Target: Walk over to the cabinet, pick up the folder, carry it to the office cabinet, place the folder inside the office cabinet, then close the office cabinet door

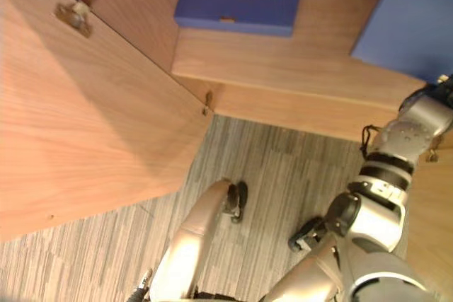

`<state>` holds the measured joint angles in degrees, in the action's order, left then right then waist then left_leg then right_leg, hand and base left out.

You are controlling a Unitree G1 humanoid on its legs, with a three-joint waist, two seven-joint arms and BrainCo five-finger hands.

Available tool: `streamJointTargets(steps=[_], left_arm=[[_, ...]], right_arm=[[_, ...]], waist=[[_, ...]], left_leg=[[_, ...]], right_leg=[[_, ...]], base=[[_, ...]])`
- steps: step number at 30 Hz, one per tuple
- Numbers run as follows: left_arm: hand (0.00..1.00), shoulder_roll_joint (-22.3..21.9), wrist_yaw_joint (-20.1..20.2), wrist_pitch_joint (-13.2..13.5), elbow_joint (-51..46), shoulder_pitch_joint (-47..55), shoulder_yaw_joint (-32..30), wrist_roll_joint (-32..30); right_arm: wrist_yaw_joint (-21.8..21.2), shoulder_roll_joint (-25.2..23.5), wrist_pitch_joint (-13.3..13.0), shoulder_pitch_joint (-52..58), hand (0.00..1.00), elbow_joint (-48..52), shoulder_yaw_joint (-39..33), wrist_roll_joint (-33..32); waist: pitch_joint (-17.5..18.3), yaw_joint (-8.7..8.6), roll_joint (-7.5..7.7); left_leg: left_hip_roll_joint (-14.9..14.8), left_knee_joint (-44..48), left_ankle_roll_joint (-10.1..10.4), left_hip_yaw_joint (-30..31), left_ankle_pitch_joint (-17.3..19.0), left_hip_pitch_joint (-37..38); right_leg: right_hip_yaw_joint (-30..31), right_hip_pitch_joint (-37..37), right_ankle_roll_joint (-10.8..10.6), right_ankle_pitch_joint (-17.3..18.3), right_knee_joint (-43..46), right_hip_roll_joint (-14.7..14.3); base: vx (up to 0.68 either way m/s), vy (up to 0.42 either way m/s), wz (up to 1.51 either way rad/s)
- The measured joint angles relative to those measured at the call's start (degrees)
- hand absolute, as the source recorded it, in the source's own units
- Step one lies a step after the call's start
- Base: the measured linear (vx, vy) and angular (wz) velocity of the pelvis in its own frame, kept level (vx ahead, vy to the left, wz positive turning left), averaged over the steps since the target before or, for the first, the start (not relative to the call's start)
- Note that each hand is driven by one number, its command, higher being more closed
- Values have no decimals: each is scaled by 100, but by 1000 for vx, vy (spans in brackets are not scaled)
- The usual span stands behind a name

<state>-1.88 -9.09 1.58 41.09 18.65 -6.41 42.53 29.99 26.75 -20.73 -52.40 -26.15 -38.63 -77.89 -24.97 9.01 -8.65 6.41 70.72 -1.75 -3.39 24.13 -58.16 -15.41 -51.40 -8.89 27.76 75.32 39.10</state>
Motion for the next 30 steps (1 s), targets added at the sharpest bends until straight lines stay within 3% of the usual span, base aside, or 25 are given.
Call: streamJointTargets(steps=[5, 11, 16, 21, 30], left_arm=[[0, -14, -102, -3, 43, 2, 16, 90], [0, -15, -118, -6, 147, -38, -37, 131], [0, -25, -109, -10, 177, -124, -249, 125], [0, -21, 29, -10, 319, -445, -685, 78], [0, 24, 320, -128, 430, -739, -1229, -33]], right_arm=[[93, 104, -434, -14, 0, 737, 66, -17], [-146, 680, -391, -160, 0, 809, 593, 40], [-467, 1226, 413, -440, 0, 142, 1467, 755], [-1191, 1693, 1500, -1028, 0, -837, 2662, 1719], [-2226, 1769, 2781, -1510, 0, -2521, 3639, 3258]], waist=[[-32, -10, -3], [-40, -38, 10], [-68, -127, 53], [-157, -181, 194], [-220, -137, 296]], left_leg=[[-90, 88, 33, -23, -21, -184], [-146, 44, 83, -3, -76, -205], [-176, 8, 135, 85, -142, -274], [-184, -28, 150, 132, -215, -339], [-223, 20, 183, 221, -285, -488]], right_leg=[[162, -285, 42, 25, 149, -109], [173, -327, 50, 28, 144, -192], [143, -336, 54, 27, 110, -303], [128, -370, 55, 27, 106, -349], [124, -423, 58, 26, 104, -485]], base=[[10, -53, -5], [28, -36, -3], [41, -39, 2], [49, -36, 4], [58, -26, 2]])
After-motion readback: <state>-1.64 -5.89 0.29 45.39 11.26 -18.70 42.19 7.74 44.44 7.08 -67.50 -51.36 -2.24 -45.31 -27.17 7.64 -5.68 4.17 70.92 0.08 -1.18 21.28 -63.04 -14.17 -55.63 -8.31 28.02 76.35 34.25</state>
